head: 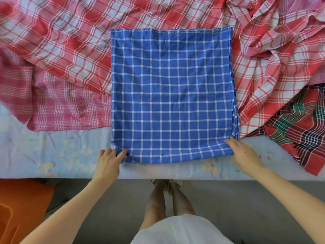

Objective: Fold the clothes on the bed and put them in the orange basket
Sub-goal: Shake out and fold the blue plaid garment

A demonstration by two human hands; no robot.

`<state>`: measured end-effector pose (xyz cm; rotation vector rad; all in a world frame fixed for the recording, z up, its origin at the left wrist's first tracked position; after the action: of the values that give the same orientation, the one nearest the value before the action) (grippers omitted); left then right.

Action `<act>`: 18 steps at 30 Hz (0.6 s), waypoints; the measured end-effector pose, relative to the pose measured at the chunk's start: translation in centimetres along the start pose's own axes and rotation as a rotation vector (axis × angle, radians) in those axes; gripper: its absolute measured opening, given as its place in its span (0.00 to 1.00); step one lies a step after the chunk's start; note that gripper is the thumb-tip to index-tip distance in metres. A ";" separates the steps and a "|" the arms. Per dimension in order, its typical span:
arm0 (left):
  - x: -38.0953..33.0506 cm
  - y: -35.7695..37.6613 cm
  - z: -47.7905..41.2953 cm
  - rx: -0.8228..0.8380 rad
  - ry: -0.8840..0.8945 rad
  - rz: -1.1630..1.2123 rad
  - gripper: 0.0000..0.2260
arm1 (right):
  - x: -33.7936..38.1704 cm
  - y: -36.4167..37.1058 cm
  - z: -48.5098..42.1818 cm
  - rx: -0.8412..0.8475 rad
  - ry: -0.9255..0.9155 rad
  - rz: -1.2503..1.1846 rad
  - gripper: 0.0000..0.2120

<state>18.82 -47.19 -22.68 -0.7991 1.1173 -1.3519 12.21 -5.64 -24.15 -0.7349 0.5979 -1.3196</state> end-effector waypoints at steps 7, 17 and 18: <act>3.6 -4.9 -0.7 -0.127 0.113 0.272 0.09 | -3.1 -7.9 -0.7 -0.082 -0.012 -0.532 0.17; 8.6 -12.0 -14.0 -0.293 -0.601 1.397 0.13 | -4.7 -18.8 -11.8 -0.327 0.177 -1.242 0.25; 9.2 -12.7 -16.2 -0.325 -0.614 1.336 0.12 | -4.9 -20.2 -13.4 -0.385 0.199 -1.229 0.19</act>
<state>-1.62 -54.98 -17.24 -0.4314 1.0118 0.1915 -11.57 -4.41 -17.33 -1.4046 0.5645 -2.4602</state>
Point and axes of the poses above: each hand's wrist, its own z-axis away from the middle knuckle, its own y-axis out of the palm, x = y × z, the point moved 9 cm from there along -z, towards the middle knuckle, and after that the axes turned 6 degrees about z, right-handed, at the moved point
